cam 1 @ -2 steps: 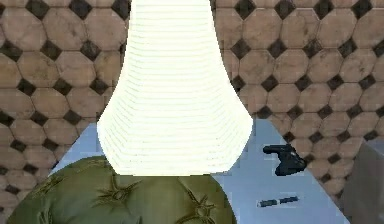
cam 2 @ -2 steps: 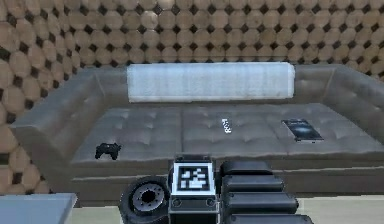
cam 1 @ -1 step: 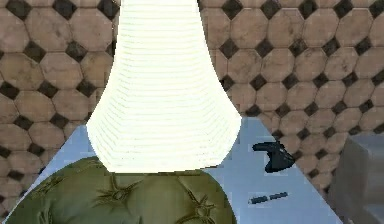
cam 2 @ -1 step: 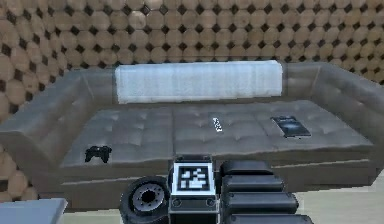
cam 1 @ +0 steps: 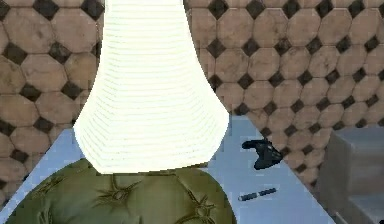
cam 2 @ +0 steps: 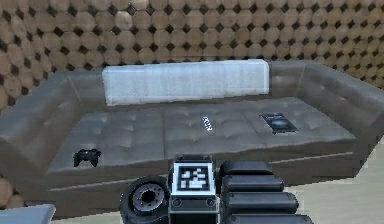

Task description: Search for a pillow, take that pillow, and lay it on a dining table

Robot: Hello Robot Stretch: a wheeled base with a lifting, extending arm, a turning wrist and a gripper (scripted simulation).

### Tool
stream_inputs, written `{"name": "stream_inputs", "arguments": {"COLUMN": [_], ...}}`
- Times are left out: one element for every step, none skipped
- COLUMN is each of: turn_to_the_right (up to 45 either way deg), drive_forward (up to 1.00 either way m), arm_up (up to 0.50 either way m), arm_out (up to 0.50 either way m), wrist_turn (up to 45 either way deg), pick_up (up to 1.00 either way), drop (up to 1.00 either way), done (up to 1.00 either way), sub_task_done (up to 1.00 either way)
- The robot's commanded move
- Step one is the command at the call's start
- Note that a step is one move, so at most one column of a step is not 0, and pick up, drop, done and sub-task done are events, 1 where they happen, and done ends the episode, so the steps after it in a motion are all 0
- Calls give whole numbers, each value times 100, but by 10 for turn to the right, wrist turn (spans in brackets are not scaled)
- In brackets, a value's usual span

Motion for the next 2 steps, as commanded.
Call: {"name": "stream_inputs", "arguments": {"turn_to_the_right": [-60, 60], "drive_forward": [0, 0], "arm_up": [0, 0], "arm_out": [0, 0], "wrist_turn": [0, 0], "pick_up": [0, 0], "drop": [0, 0], "done": [0, 0], "sub_task_done": [0, 0]}}
